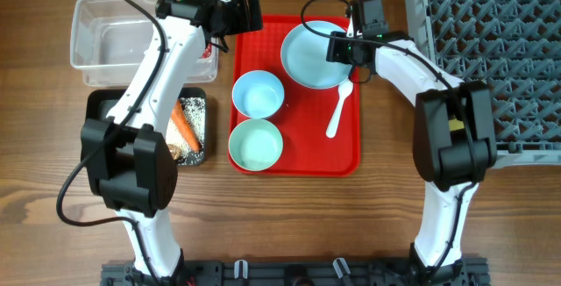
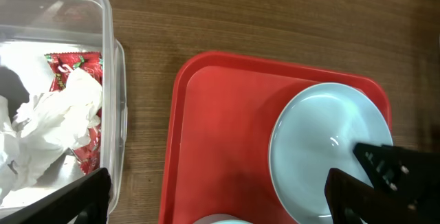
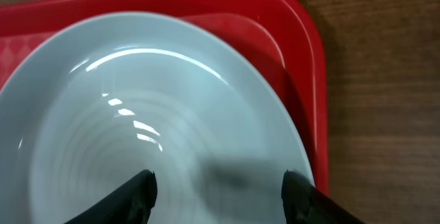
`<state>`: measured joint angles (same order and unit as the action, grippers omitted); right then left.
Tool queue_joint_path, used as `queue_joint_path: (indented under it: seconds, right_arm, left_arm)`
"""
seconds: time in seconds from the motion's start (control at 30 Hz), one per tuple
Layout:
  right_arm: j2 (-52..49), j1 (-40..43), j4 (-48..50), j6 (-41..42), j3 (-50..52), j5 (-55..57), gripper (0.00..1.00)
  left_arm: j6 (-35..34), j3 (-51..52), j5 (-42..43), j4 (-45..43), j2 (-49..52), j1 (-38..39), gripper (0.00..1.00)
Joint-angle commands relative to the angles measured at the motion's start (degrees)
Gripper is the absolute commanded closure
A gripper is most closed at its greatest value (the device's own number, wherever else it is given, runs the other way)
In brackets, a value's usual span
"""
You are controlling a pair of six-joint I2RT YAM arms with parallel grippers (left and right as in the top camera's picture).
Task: Sort waste into correct bins and load items into the dishwasher rack
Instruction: 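Grip the light-blue plate's edge with the right gripper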
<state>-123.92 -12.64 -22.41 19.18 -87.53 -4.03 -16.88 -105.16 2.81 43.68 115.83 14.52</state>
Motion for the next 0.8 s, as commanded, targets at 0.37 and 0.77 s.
queue_joint_path:
  seconds: [0.37,0.77]
  right_arm:
    - [6.1,0.3,-15.4,2.3,0.2,-1.3,0.42]
    - [3.6,0.1,-13.9,3.3,2.1,-2.0,0.51]
  left_arm:
    - [-0.5,0.2,-1.0,-0.1,-0.7,-0.3,0.01]
    - [-0.5,0.2,-1.0,0.3,-0.7,-0.3,0.0]
